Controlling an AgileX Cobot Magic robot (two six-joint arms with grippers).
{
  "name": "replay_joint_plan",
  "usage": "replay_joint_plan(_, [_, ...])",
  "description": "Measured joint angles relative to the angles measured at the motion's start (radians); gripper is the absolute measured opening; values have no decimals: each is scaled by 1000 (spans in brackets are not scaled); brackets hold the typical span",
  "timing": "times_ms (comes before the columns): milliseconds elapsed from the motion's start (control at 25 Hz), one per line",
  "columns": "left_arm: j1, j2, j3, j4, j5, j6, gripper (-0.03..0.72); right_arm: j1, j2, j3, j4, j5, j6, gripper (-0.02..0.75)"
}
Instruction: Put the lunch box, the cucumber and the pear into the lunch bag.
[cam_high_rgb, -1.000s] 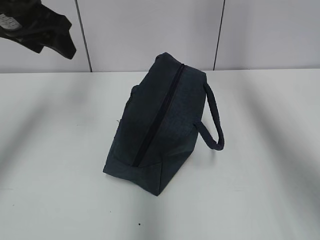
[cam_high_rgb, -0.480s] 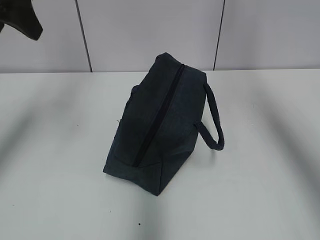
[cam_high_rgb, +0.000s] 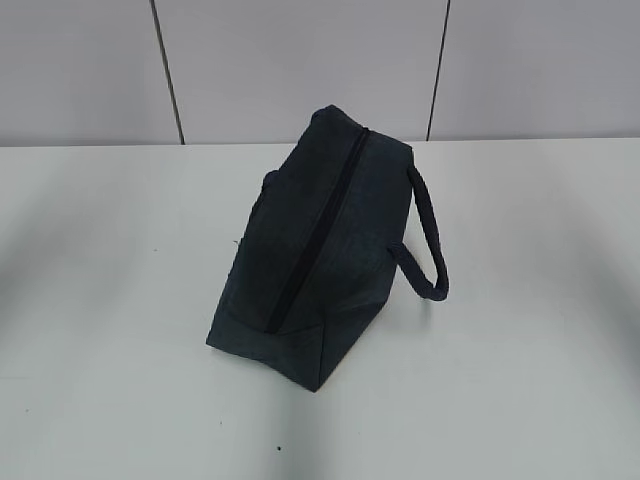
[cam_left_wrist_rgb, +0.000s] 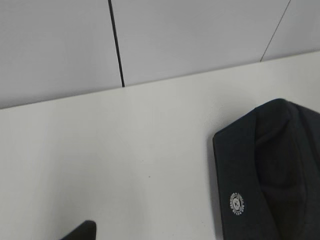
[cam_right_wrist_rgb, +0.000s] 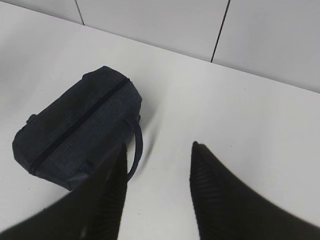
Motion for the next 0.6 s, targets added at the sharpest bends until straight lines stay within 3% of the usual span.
replay_joint_plan(280, [0, -280, 63, -5, 8, -47, 498, 0, -278, 230, -1, 2, 25, 332])
replay_joint_plan(600, [0, -664, 371, -46, 15, -72, 498, 0, -640, 542, -56, 4, 68, 332])
